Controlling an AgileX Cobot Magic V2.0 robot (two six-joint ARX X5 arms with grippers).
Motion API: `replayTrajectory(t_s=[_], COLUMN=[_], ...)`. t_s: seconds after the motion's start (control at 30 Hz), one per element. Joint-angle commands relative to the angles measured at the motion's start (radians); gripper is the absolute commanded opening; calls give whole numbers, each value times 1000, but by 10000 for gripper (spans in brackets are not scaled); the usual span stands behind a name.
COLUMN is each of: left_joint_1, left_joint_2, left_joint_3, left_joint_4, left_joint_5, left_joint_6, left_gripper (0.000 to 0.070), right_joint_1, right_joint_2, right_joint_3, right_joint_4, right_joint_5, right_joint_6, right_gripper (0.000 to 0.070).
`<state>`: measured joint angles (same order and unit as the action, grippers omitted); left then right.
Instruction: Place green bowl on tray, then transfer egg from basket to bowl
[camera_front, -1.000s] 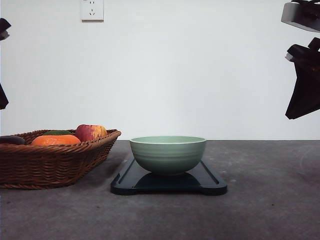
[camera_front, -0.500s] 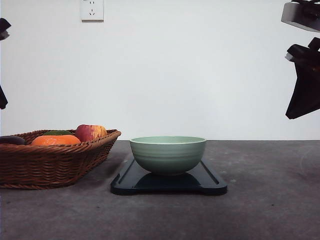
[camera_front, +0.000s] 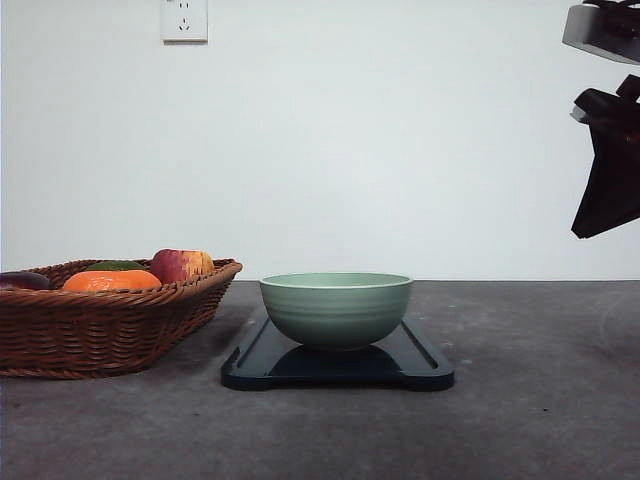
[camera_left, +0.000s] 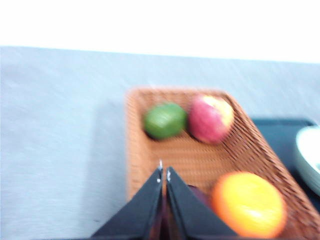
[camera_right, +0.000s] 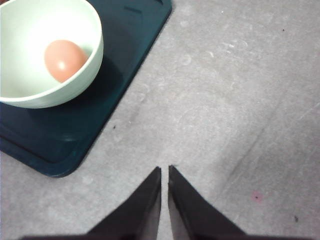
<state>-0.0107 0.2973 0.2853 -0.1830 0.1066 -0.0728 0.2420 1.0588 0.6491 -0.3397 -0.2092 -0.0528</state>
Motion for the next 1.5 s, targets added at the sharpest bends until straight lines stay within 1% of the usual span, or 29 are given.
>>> replayTrajectory(t_s=[0.0,0.13,0.3,0.47,1.2,1.37,1.47], left_joint_1=[19,60,73,73,73,73,73], left_joint_2=[-63,-186,-290,-294,-294,-294,-294], left_joint_3=[-55,-152,-229,-272,-272,-272,-272], left_joint_4=[32,48,49,55,48,48,48], left_joint_5=[0,0,0,0,-2,-2,-2], left_joint_6=[-21,-33,-34,-44,-49,-49,-49], left_gripper=[0,0,0,0,0,0,0], right_joint_1=[4,4,4,4,6,14,17], right_joint_2=[10,10,10,10,9,-16,-30], right_joint_3=[11,11,11,11,11,11,11], right_joint_4=[6,6,6,8,10,23,27], right_joint_5=[0,0,0,0,-1,0,0], right_joint_6=[-6,-6,-6,-6,-7,-7,-30], right_gripper=[16,16,16,16,16,16,16])
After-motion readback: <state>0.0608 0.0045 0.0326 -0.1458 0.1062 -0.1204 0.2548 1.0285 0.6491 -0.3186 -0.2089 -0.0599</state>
